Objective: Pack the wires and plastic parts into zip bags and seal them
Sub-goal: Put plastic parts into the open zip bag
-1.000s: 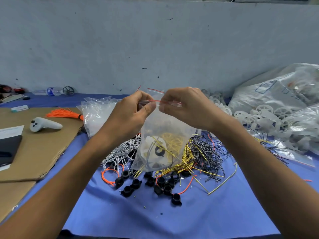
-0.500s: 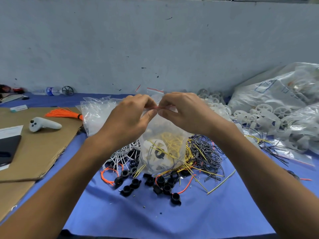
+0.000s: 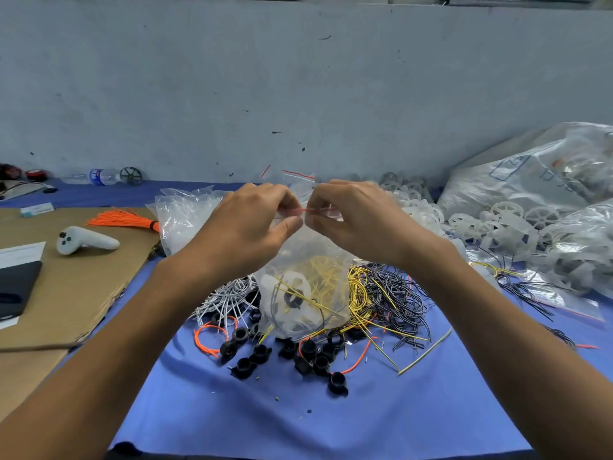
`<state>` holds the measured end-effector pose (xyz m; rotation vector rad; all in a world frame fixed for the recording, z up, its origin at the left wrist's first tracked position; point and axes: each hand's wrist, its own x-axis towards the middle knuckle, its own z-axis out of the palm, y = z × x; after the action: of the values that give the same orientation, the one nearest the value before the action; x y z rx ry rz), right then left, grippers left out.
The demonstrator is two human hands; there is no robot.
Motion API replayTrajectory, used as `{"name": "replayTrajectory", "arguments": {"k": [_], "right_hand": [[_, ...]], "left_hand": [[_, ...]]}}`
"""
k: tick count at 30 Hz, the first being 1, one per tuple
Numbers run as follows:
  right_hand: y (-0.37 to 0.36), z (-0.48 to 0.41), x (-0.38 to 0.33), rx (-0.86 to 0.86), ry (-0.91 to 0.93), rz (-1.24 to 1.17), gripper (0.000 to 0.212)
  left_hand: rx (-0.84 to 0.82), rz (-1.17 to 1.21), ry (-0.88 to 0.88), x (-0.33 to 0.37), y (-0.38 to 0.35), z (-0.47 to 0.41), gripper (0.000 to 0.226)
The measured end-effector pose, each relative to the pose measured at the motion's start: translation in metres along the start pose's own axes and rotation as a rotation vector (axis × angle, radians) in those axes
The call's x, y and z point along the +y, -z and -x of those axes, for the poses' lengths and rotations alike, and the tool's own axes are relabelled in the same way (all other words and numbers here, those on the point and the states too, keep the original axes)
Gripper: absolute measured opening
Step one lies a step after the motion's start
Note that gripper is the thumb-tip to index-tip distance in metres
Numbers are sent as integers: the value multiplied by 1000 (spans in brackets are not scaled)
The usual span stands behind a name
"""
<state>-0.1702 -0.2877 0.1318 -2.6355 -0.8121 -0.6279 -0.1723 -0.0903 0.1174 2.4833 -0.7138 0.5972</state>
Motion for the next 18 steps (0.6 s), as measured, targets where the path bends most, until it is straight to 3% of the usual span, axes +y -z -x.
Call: {"name": "replayTrajectory", "arguments": {"k": [18], "right_hand": [[0,4,0,47,-3,-76,14]], "left_hand": [[-17,9,-23,0,0,-2,8]]}}
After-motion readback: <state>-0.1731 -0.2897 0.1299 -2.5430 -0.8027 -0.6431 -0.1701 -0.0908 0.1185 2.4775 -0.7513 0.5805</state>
